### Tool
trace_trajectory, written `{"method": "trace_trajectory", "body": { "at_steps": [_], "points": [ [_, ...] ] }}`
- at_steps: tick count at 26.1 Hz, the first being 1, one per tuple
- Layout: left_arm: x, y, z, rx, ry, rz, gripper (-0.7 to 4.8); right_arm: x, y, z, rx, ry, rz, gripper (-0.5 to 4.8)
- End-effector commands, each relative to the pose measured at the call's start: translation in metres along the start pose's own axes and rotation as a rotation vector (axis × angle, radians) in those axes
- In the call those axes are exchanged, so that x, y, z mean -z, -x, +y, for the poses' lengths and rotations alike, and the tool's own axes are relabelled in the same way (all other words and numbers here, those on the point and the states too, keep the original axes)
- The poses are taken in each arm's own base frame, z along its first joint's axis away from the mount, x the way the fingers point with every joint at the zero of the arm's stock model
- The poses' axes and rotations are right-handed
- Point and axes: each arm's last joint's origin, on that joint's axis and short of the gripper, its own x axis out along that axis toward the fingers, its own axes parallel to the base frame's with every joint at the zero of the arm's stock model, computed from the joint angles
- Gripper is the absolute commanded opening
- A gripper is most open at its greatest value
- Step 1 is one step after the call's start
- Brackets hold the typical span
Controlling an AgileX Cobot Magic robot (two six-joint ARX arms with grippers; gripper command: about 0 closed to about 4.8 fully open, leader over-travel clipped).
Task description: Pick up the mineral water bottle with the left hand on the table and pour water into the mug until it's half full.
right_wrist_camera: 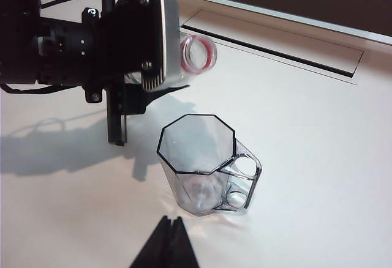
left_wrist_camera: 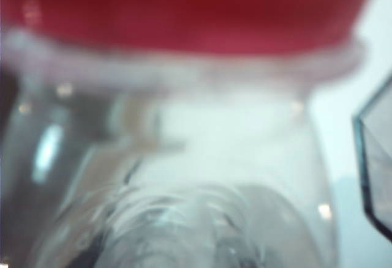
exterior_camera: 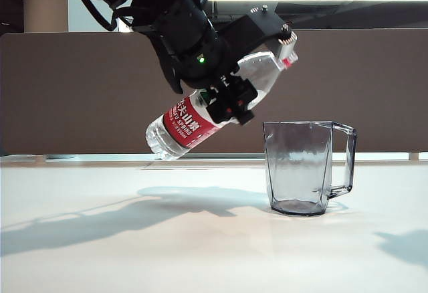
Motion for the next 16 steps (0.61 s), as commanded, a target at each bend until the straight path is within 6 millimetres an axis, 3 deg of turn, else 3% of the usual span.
{"method": "trace_trajectory", "body": {
  "at_steps": [1,16],
  "points": [
    [-0.0049,0.0009,0.0025,-0.019,-0.062,-0.021,2.13,-0.0041,0.0018,0.0001,-0.002,0.004,-0.027,-0.02],
    [-0.0048,0.0007,-0.0013,-0.021,-0.205,0.008,2.13,-0.0041,0.0018,0.0001,-0.002,0.004,-0.027,-0.02]
  ]
}}
